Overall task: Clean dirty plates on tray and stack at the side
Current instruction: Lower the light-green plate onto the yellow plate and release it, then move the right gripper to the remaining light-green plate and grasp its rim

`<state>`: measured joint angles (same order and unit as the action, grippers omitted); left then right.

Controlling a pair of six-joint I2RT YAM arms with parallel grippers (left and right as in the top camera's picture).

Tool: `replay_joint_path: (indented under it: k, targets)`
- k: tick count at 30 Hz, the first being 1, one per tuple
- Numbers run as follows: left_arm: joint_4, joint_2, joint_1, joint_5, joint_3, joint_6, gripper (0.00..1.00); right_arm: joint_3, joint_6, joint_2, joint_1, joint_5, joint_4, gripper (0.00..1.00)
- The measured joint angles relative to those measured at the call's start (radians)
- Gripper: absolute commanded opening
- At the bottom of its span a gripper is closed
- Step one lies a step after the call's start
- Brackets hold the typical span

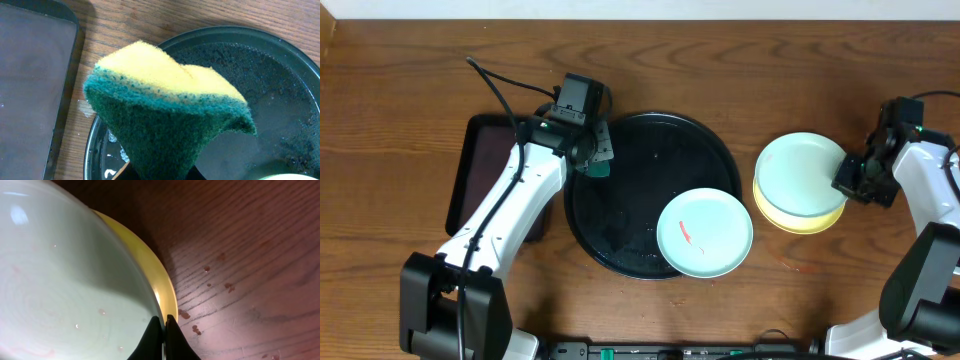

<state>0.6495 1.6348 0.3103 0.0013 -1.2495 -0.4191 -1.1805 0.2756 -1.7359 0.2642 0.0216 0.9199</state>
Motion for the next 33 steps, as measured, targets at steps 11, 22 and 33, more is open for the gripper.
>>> replay_joint_path:
  k: [11, 22, 33]
  targets:
    - [-0.002, 0.0, 0.0, 0.0, 0.0, 0.0, 0.08, -0.001, -0.018, 0.0, 0.0, -0.004, 0.101, 0.26]
    - [-0.003, 0.0, 0.0, 0.0, 0.0, 0.0, 0.08, -0.163, -0.175, 0.002, -0.093, -0.249, 0.201, 0.44]
    - [-0.003, 0.0, 0.0, 0.0, 0.0, 0.0, 0.08, -0.15, -0.236, 0.003, -0.423, -0.283, 0.182, 0.43]
